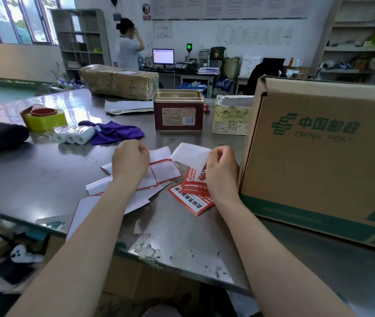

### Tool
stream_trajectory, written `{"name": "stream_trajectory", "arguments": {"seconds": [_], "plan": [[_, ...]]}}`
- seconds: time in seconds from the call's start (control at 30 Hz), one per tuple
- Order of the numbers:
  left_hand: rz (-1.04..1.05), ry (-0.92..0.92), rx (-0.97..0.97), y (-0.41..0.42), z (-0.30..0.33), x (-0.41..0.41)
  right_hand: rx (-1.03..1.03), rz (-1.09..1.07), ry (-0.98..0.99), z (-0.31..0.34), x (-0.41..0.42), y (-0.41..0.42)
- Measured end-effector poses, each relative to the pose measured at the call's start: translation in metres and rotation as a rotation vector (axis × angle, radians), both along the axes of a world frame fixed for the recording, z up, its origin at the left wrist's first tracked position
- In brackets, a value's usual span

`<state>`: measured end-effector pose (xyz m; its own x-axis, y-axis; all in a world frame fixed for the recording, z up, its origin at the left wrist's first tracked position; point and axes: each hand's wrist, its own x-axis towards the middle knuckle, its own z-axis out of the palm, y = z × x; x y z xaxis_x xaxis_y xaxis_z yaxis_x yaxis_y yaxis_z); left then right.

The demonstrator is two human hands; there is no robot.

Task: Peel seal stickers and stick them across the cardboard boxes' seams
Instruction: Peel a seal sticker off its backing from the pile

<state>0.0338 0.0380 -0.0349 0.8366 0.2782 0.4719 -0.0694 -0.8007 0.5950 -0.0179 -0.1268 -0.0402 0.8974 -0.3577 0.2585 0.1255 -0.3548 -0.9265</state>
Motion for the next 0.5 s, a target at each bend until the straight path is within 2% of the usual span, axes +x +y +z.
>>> {"name": "stream_trajectory", "arguments": {"seconds": [0.17,0.27,0.37,0.5], "plan": [[0.111,0.203,0.213,0.016,-0.01,-0.013,0.139,-0.048,-0.155,0.003,-0.004,0.004],[0.164,0.297,0.364,0.019,-0.016,-0.02,0.116,-0.046,-0.151,0.001,-0.005,0.009],[0.084,0.166,0.327,0.012,-0.011,-0.022,0.115,-0.012,-0.153,0.001,-0.005,0.008],[-0.282,-0.17,0.13,-0.02,-0.004,-0.032,0.11,0.08,-0.043,0.001,-0.004,0.002]]}}
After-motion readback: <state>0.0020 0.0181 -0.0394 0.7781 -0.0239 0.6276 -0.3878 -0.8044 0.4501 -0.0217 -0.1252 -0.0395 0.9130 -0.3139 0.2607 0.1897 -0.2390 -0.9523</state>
